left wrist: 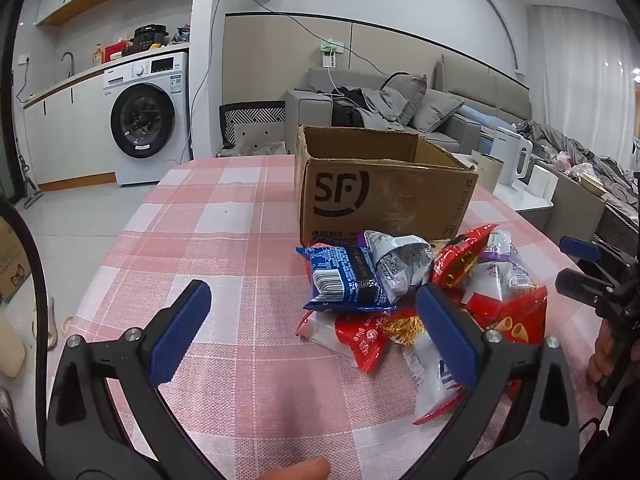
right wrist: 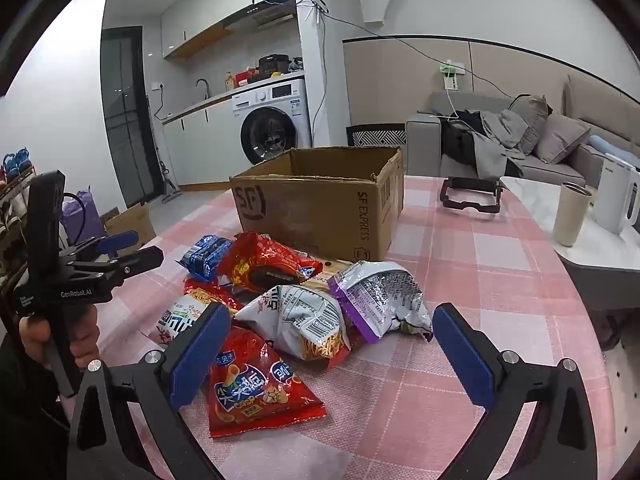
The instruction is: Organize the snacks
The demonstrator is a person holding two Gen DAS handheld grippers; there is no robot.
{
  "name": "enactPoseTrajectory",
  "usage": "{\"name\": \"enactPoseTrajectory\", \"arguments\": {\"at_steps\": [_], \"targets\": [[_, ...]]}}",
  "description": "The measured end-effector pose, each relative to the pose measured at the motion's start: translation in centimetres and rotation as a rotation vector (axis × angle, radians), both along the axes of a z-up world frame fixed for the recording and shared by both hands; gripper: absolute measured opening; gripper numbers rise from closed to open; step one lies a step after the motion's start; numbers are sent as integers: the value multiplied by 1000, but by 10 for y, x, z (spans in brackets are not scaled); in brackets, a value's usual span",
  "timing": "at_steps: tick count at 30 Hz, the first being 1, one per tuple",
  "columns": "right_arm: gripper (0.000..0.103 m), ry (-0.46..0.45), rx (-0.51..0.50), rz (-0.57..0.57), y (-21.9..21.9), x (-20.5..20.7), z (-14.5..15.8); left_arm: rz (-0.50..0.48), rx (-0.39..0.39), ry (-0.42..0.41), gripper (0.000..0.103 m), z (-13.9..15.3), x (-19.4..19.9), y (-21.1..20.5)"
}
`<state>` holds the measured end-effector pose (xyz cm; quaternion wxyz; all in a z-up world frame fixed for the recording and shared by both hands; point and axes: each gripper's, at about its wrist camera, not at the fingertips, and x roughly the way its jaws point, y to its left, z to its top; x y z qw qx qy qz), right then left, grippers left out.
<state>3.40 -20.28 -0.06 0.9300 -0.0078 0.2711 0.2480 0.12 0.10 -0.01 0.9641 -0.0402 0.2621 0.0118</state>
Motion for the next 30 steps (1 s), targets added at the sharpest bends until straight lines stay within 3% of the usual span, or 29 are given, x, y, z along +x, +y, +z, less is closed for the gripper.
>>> {"name": "enactPoseTrajectory", "arguments": {"at_steps": [2,30], "targets": [[103,10,-52,2,3,0,0,0,-4,0,102,0,1,1],[103,-8,-44,5,5,-4,1,-6,4,-8,102,0,-2,-2]]}}
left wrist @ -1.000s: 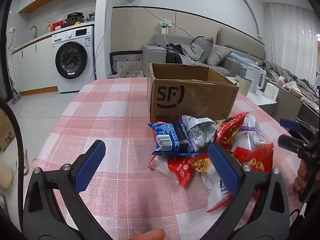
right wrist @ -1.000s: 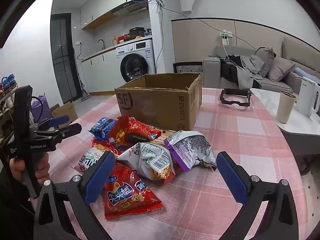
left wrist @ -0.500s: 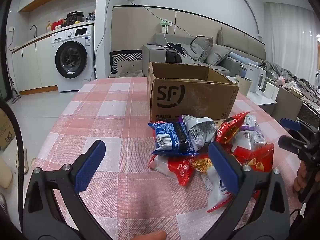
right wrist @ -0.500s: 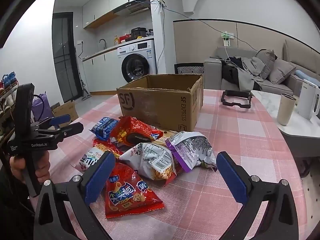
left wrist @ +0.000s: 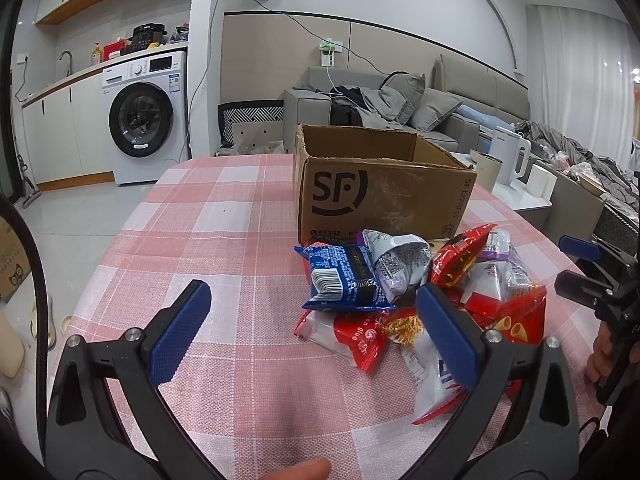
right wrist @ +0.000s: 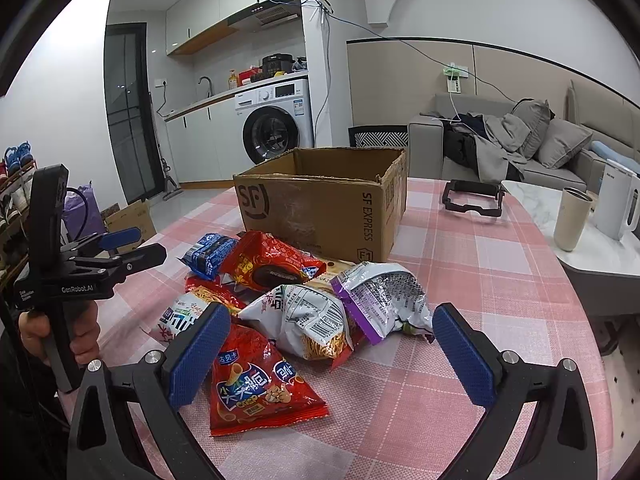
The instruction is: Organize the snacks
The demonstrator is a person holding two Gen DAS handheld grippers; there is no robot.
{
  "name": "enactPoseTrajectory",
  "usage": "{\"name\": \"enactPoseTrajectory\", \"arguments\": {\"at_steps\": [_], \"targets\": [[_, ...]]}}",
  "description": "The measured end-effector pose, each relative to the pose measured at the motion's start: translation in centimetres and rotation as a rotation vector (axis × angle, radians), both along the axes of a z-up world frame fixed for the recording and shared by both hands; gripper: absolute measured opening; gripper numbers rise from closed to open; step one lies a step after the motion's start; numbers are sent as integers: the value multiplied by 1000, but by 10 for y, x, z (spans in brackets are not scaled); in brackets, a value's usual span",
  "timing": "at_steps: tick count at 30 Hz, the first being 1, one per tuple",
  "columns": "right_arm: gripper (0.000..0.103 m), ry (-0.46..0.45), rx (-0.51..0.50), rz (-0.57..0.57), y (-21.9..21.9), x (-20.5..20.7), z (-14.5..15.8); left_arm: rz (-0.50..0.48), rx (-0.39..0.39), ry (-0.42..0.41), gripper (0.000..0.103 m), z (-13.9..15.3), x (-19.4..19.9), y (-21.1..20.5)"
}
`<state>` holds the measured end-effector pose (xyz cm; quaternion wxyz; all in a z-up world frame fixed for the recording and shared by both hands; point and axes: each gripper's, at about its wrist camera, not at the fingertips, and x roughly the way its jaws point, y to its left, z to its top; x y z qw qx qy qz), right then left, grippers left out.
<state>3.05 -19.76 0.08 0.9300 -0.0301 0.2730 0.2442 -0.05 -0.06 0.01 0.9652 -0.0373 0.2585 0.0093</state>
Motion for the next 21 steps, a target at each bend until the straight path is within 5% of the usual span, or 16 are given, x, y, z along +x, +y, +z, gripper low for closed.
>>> {"name": "enactPoseTrajectory", "arguments": {"at_steps": [21], "targets": [[103,-8,-7,0,-1,0,-1,-31,5,-11,102,2,-2,-5]]}}
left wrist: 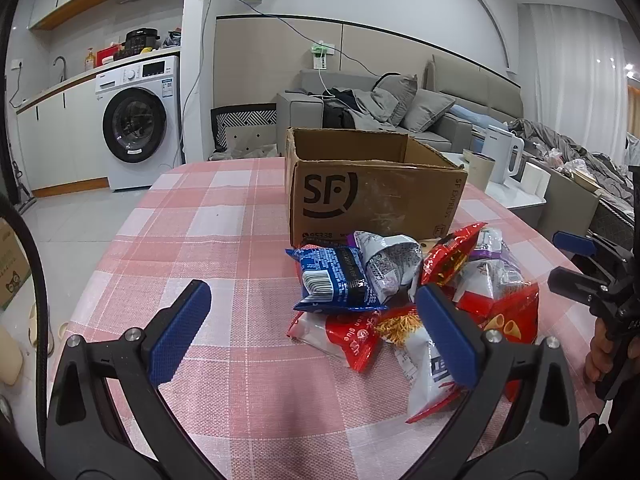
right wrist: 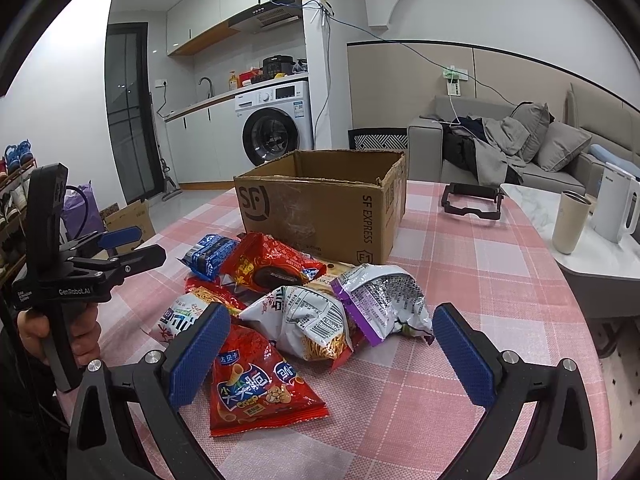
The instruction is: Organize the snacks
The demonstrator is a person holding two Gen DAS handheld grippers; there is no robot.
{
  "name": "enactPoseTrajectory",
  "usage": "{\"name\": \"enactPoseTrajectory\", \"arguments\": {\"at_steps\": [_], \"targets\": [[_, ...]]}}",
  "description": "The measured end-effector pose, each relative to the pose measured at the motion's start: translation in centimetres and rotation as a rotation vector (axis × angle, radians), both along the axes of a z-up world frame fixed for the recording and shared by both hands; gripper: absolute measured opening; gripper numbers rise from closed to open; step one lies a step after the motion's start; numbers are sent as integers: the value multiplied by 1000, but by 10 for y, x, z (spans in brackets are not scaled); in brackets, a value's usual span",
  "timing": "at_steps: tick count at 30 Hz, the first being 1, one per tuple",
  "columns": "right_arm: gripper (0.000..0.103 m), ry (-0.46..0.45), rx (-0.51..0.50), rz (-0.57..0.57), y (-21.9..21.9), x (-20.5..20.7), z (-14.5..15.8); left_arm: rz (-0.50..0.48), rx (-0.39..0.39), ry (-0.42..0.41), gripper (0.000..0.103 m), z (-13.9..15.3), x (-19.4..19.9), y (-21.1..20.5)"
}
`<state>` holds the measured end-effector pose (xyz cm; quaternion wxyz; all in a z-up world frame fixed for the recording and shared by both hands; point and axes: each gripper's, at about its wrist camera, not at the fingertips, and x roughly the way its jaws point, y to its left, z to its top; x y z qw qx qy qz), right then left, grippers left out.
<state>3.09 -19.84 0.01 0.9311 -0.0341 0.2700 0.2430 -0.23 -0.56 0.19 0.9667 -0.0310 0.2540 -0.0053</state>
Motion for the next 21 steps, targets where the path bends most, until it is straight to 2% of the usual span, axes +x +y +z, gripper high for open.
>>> {"name": "enactPoseTrajectory", "arguments": {"at_steps": [21], "targets": [[103,13,10,-12,-2,2,0,-37,17,-17,102,2,-3,-5]]}}
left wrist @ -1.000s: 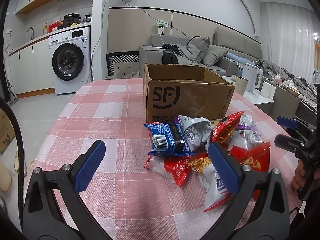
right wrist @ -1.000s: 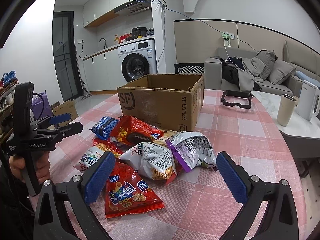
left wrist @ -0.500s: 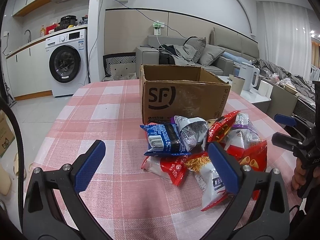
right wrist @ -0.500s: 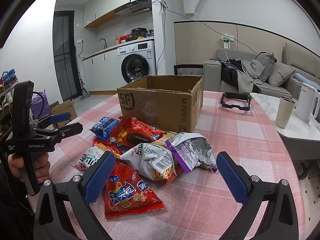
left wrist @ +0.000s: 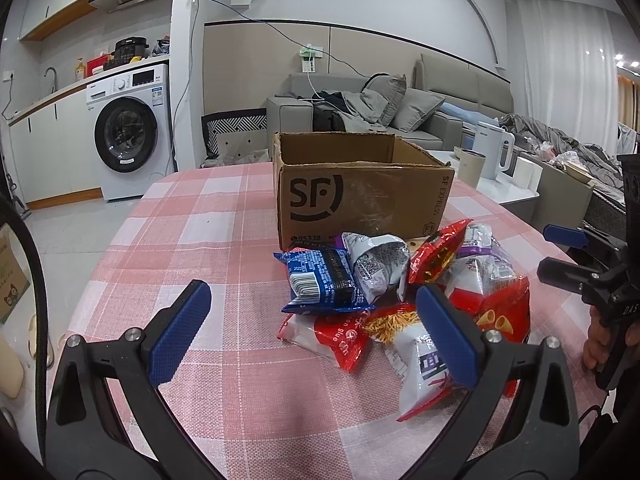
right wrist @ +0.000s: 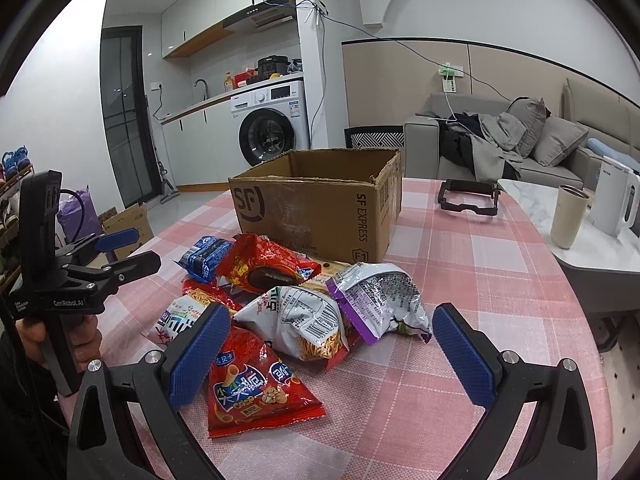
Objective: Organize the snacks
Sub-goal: 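Reach the left tool to the white noodle-snack bag while the right tool reaches the red chip bag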
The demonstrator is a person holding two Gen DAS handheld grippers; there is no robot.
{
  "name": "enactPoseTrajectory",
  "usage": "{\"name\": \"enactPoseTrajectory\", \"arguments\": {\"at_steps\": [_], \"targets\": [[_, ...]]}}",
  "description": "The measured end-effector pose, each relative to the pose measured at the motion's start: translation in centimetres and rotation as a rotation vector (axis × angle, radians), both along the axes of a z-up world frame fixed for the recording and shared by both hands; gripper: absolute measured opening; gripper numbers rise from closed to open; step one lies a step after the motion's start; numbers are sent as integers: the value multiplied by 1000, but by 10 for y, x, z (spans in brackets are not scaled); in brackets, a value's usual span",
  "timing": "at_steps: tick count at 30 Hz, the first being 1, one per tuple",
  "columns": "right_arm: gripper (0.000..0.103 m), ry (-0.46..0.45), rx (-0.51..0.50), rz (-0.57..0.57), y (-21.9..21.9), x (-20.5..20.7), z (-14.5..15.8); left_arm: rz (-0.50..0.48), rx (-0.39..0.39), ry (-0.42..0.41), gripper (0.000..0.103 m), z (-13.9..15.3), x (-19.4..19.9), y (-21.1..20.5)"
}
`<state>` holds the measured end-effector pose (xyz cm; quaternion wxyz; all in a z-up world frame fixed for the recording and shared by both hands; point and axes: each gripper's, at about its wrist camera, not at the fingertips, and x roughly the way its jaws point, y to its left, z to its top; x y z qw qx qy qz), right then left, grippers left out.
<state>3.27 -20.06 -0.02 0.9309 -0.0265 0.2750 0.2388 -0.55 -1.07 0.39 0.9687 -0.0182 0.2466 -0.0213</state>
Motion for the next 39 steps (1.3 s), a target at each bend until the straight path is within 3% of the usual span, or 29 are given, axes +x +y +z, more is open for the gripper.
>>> {"name": "enactPoseTrajectory", "arguments": {"at_steps": [8,12,22,39], "targets": [[103,-14,-23,13,5,-3,0,-8,10,-6,102,1,-2,-2],[103,44,-26,17,8,2,-7,-5,10,-1,102,0,-1,-2],[103,48,-48,33,14,1,-9,-4,21,21,102,-2,2,-5],[103,186,-86,126,35,-6,-19,-137,11,126,102,-9,5,-35]]}}
